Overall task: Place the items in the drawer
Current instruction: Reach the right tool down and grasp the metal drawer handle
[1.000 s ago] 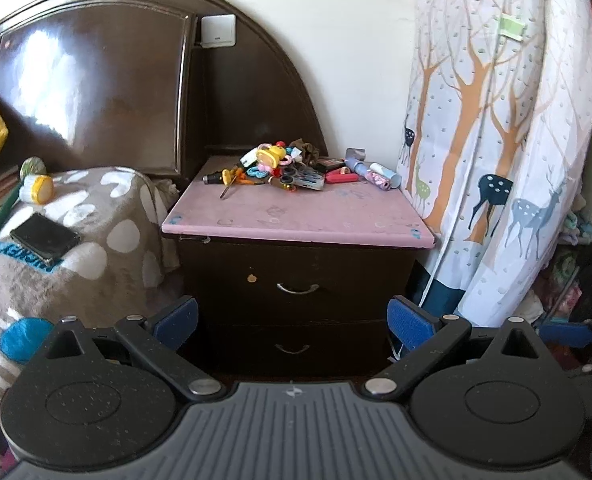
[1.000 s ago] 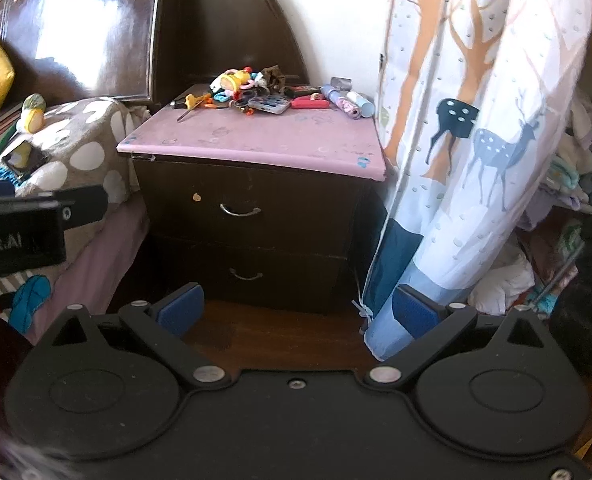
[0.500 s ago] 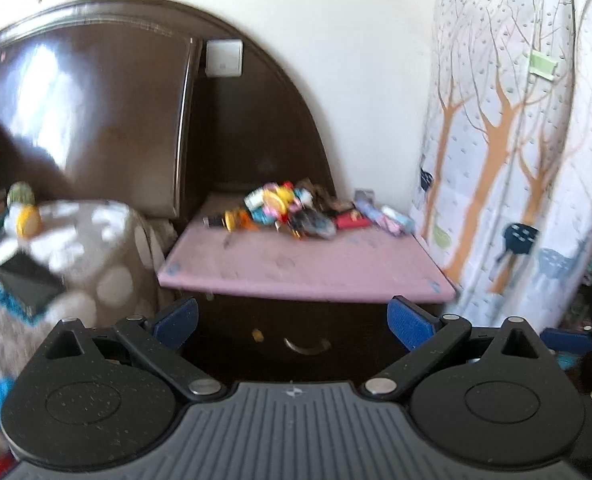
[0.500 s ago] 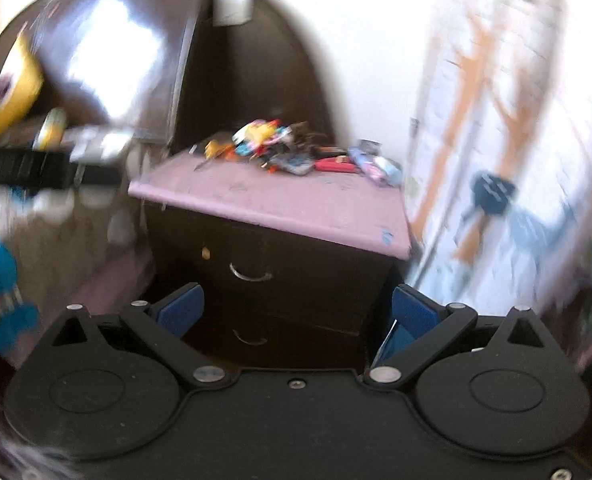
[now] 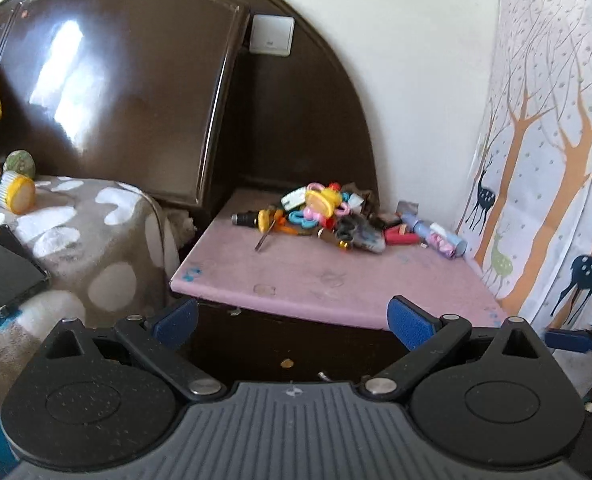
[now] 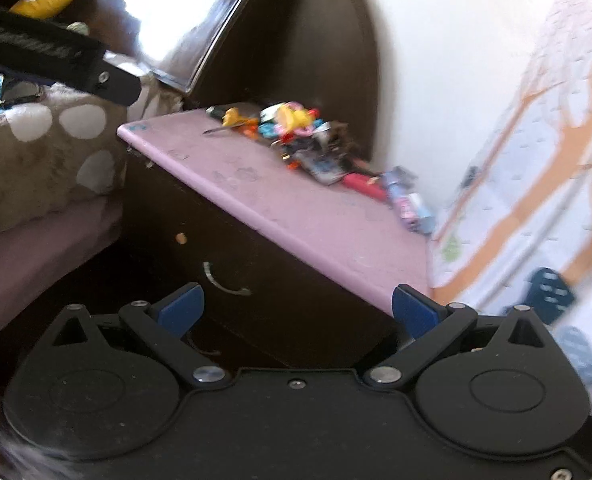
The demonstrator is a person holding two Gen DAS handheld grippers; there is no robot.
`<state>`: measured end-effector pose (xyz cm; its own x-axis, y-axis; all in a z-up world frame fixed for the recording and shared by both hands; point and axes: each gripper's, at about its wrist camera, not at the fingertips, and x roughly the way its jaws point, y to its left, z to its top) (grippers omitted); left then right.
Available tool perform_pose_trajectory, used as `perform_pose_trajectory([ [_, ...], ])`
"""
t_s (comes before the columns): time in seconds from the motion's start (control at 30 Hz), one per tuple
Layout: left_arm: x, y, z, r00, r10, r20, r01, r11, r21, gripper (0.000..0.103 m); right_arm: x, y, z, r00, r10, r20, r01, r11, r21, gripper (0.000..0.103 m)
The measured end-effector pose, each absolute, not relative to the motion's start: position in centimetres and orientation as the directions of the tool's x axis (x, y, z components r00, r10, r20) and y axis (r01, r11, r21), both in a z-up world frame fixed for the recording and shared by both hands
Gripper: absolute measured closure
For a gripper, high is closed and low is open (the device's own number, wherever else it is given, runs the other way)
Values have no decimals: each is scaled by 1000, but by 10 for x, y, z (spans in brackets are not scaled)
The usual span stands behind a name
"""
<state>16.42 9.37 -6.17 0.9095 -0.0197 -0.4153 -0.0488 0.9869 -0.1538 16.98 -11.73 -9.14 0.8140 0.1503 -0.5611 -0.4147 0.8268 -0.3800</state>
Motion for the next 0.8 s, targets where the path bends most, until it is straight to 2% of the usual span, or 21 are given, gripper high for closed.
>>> perform_pose_trajectory([
  [0.13,171,107,-77,918,-44,-395,-18,988,-151,2,192,-96,-119,777,186,-601,-506,753,-421,3],
  [0.3,182,128,-101,907,-67,-416,-12,983,-185,18,210,-68,-151,741,220,-634,-609,616,-499,4],
  [0.37,185,135,-107,901,-77,-427,-17,977,-213,20,218,-58,-166,723,228,-652,-649,549,-527,7],
  [0.47,190,141,-112,896,-91,-435,-20,970,-244,20,234,-43,-191,697,212,-685,-695,437,-572,72],
  [0.57,193,145,-116,893,-102,-438,-18,965,-260,20,248,-34,-213,674,187,-714,-725,351,-593,59],
  [0.8,198,156,-121,891,-113,-439,-26,954,-298,20,271,-17,-244,643,138,-754,-762,214,-611,61],
])
